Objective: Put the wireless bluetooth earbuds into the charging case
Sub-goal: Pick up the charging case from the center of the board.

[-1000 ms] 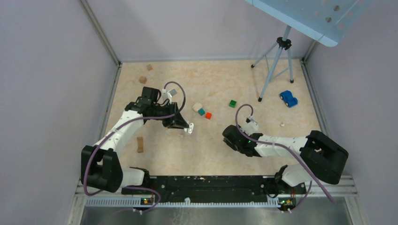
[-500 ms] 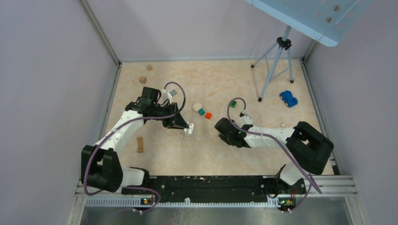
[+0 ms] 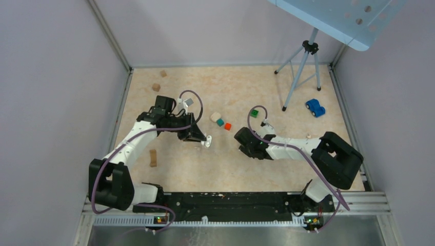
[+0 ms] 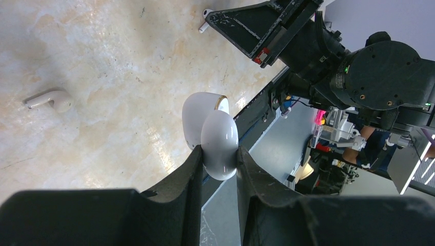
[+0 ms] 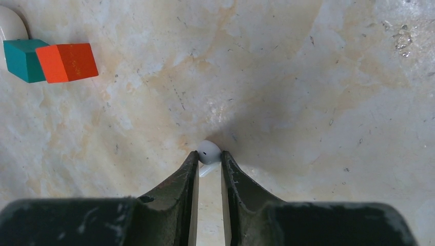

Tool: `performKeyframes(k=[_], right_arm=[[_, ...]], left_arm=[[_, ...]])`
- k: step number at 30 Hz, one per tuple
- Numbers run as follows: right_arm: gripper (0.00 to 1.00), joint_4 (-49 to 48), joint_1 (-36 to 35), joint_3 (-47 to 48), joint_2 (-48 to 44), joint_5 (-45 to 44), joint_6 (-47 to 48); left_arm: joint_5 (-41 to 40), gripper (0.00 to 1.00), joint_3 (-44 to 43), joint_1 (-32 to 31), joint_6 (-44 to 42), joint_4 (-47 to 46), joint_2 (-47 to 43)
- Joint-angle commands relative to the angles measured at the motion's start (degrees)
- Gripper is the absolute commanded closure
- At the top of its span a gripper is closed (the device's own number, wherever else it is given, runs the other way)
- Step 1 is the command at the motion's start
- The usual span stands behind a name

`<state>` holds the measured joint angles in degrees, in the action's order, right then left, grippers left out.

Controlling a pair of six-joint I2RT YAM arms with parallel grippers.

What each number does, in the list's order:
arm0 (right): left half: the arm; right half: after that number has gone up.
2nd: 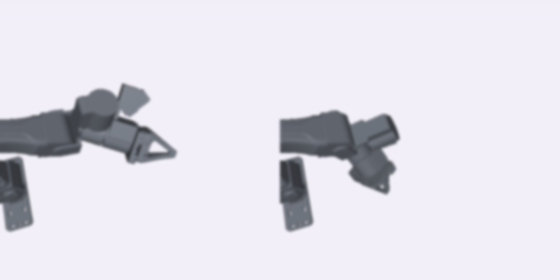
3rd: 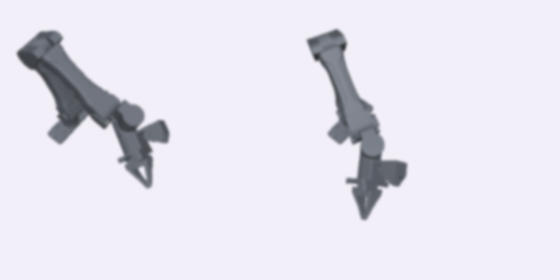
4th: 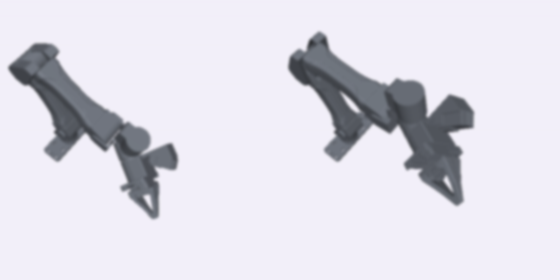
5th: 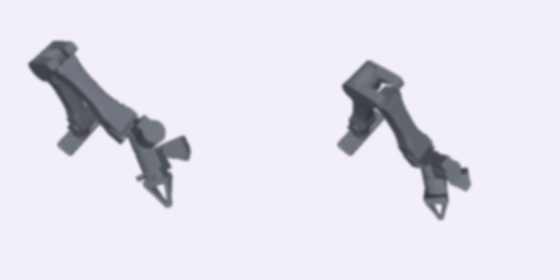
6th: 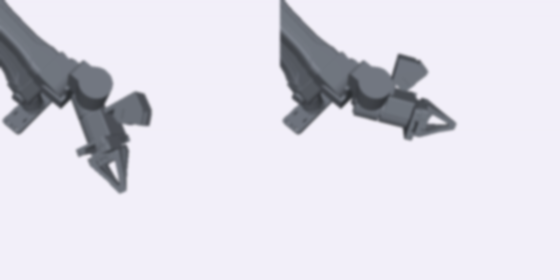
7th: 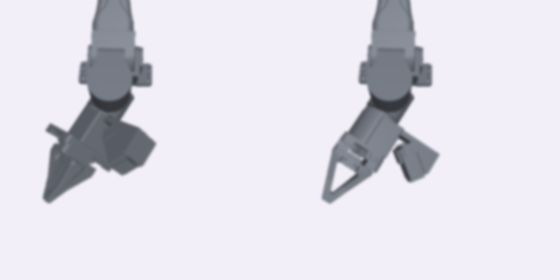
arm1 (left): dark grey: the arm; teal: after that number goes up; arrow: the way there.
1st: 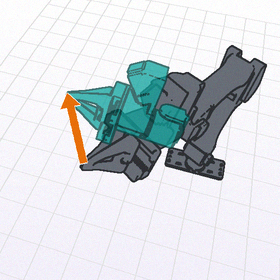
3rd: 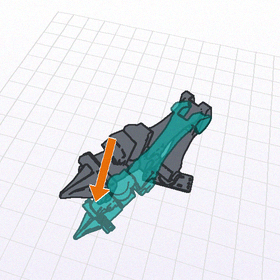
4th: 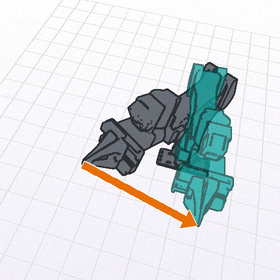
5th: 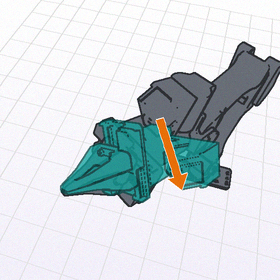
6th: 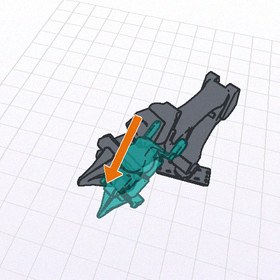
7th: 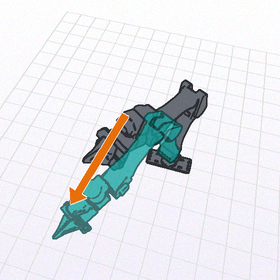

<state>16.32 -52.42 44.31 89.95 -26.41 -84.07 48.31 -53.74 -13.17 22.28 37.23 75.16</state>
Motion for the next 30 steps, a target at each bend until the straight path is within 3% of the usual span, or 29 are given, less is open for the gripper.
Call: performKeyframes(k=[1, 9, 21, 30], right_arm=[[0.84, 5.2, 0.7, -0.3, -1.1, -0.1, 3.5], [0.85, 6.6, 0.7, -1.1, -8.6, -2.8, 8.7], [0.86, 6.8, 0.7, 0.4, -15.6, -3.7, 22.4], [0.86, 4.3, 0.2, 0.3, -17.3, -1.3, 22.7]], left_arm=[[1.2, 0.99, 0.7, -0.2, -0.9, -1.3, -1.3], [2.5, 1.00, 5.4, -3.6, 4.4, -9.5, 4.3], [-0.7, 1.00, 0.3, -14.4, 12.5, -22.3, 17.5], [-0.4, 1.00, -2.9, -17.4, 13.4, -25.4, 24.0]])
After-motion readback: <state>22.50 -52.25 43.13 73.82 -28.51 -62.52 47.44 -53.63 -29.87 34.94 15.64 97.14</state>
